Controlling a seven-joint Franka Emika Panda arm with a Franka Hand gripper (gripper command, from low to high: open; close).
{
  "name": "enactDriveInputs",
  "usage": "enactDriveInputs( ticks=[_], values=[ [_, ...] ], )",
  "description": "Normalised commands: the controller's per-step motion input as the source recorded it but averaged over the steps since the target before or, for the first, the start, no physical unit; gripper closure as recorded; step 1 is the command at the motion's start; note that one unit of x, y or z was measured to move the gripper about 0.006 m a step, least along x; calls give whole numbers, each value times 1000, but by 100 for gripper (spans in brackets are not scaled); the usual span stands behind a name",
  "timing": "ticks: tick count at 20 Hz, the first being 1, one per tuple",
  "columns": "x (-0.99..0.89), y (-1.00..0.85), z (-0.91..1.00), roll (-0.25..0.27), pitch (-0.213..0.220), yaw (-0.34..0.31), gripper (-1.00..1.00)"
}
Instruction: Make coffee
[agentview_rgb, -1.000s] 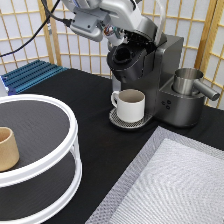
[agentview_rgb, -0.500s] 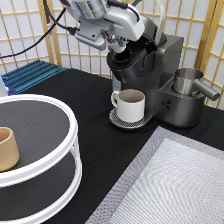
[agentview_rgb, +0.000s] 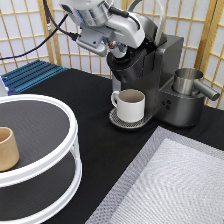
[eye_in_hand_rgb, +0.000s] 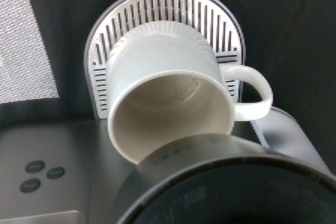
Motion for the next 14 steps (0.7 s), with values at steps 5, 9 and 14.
enactDriveInputs(
  ticks=[5,9,14],
  values=[
    [295,124,19,-2,0,0,100],
    [318,0,0,0,0,-2,100],
    [231,142,9,-49,0,-32,100]
  ],
)
